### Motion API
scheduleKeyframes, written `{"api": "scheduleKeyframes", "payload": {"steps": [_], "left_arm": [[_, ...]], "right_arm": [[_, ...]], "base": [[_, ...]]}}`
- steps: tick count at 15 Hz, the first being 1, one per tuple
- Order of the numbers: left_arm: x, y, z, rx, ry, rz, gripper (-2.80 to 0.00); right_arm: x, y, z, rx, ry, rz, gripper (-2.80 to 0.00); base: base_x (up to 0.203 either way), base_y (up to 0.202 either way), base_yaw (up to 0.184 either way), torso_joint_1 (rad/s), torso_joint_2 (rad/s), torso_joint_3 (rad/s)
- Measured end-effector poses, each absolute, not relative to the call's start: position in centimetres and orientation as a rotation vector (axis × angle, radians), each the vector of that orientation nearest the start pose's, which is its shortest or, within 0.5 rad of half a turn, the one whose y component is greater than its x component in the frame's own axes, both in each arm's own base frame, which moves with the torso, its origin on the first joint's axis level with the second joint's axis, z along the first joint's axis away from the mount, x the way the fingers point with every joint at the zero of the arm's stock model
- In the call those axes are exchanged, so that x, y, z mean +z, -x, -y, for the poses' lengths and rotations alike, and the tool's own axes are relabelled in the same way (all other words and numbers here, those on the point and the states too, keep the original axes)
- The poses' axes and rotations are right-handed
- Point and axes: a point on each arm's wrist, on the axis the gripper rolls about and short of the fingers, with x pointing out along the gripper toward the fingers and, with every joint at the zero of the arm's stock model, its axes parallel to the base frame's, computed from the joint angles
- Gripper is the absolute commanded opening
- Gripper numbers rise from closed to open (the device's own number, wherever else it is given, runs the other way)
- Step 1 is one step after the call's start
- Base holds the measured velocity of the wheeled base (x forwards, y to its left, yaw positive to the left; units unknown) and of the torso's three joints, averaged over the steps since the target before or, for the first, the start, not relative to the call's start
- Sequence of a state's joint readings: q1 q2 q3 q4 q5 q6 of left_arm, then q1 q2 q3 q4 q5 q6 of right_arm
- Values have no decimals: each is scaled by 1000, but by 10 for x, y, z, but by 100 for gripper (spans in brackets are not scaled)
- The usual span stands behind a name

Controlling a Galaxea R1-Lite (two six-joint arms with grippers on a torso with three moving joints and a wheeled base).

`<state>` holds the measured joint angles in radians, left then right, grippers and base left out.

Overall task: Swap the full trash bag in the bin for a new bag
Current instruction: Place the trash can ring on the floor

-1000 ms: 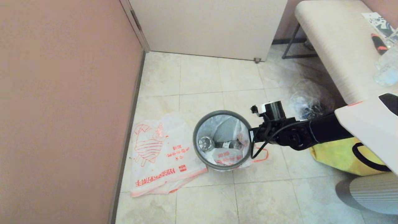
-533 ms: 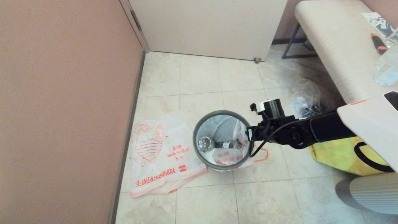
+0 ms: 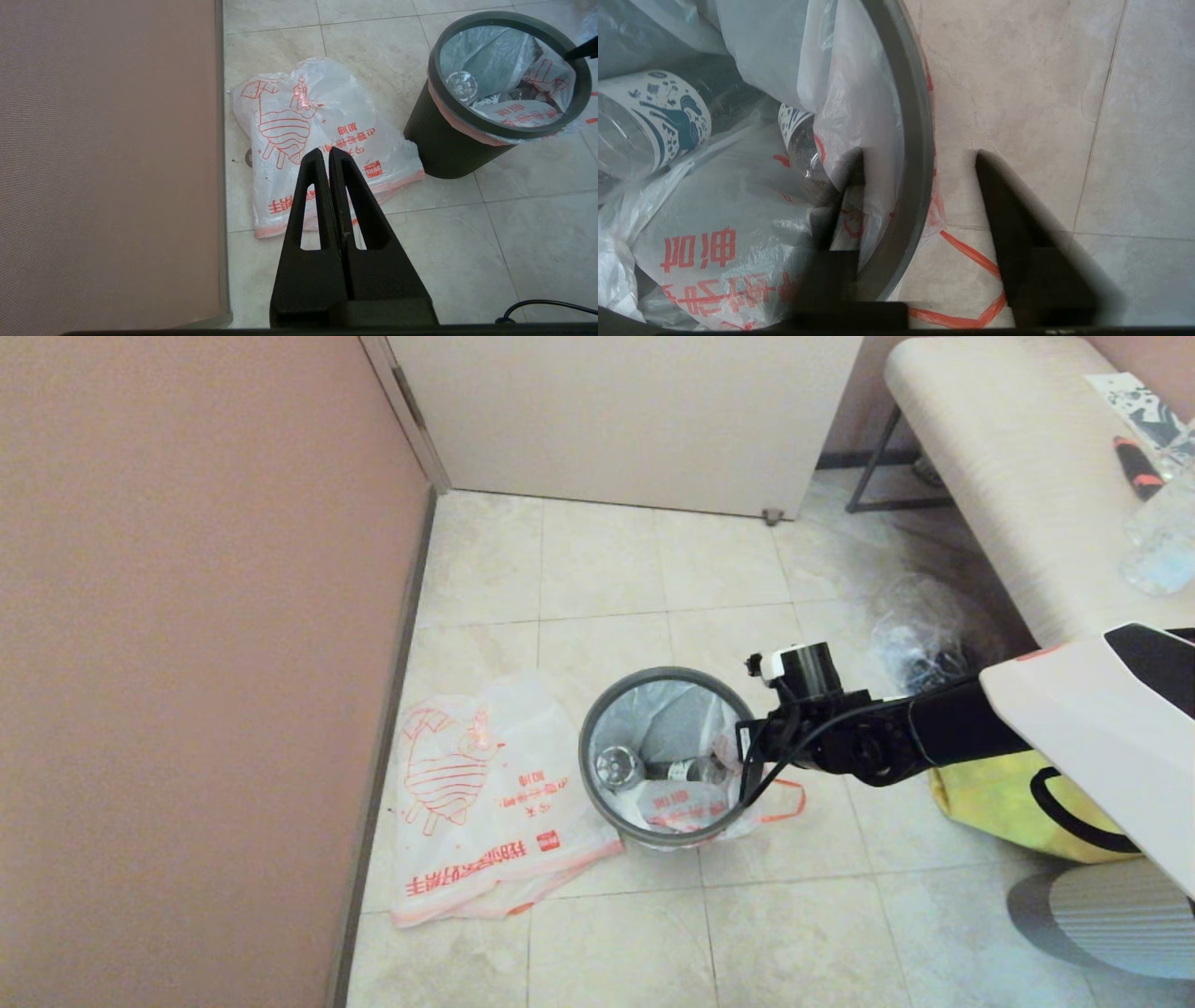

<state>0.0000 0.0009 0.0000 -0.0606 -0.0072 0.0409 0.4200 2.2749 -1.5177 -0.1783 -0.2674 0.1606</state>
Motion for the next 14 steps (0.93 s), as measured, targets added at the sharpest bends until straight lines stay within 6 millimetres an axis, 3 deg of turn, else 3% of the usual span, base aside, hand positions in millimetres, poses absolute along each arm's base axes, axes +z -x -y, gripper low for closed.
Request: {"api": "scheduleKeyframes", "payload": {"steps": [6, 14], "left_arm": [[82, 23, 0, -7, -41, 60, -280], [82, 23, 0, -6, -41, 60, -280]], "right_arm": [[106, -421, -181, 103, 41, -563, -280], [121, -407, -184, 120, 45, -563, -280]], "base": [[0, 0, 0, 0, 0, 0], [0, 0, 0, 0, 0, 0]]}}
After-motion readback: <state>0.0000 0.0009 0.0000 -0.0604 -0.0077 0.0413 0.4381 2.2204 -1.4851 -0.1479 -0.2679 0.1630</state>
